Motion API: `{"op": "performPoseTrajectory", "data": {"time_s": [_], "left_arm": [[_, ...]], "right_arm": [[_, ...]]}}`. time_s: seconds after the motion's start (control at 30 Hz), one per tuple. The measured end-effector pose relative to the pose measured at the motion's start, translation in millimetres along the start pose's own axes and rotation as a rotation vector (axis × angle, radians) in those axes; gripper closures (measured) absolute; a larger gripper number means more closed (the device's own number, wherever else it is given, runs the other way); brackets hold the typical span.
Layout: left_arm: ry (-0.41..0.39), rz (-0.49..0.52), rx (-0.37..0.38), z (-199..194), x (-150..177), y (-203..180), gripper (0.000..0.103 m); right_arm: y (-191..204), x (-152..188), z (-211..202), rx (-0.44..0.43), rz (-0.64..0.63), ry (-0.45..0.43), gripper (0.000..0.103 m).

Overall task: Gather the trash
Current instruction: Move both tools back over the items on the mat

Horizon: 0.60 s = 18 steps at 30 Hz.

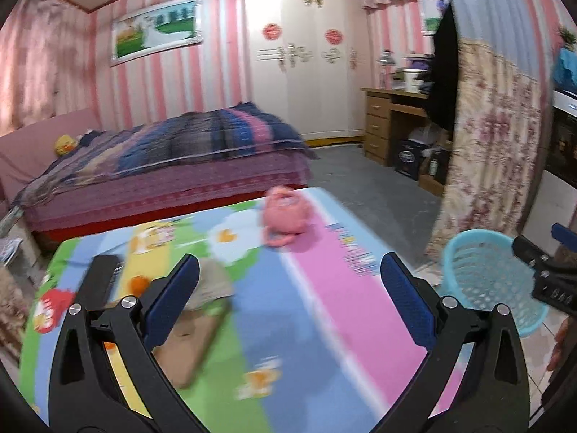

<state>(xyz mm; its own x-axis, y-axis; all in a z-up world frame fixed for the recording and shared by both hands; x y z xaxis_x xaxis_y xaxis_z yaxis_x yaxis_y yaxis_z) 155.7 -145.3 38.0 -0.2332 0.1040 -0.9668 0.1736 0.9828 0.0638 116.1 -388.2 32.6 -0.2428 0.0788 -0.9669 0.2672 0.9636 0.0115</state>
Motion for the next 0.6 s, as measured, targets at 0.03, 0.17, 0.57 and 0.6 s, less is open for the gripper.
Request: {"op": "performPoseTrajectory", "data": {"time_s": [0.03, 0.17, 0.57, 0.6], "left_arm": [[0.011, -0.005, -0.022, -1, 2, 16, 0.006], [0.048, -0.018, -0.118, -6, 13, 76, 0.006], [0.147, -0.089, -0.309, -2, 50, 203, 0.006], [0.159, -0.102, -0.325, -1, 54, 213, 0.006]], "right_arm": [[9, -1, -1, -0.018, 0.0, -0.002, 0.005], [53, -3, -4, -0.098, -0.009, -0.004, 0.005], [143, 6, 13, -0.241, -0.018, 0.035, 0.005], [146, 8, 15, -0.246, -0.02, 0.039, 0.005]]}}
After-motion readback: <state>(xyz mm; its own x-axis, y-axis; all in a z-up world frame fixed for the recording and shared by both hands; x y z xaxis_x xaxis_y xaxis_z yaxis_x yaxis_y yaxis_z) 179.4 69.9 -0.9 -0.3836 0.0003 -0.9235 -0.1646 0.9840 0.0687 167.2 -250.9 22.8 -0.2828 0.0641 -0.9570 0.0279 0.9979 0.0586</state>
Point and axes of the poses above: each gripper's, at about its wrist camera, not at the fingertips, and z roughly the way its jaws point, y to its left, x to its underside, the point moved 2 cm from there along z, roughly the way its jaws point, and after that the axes turned 13 degrees about -y, right-handed, at the moved point
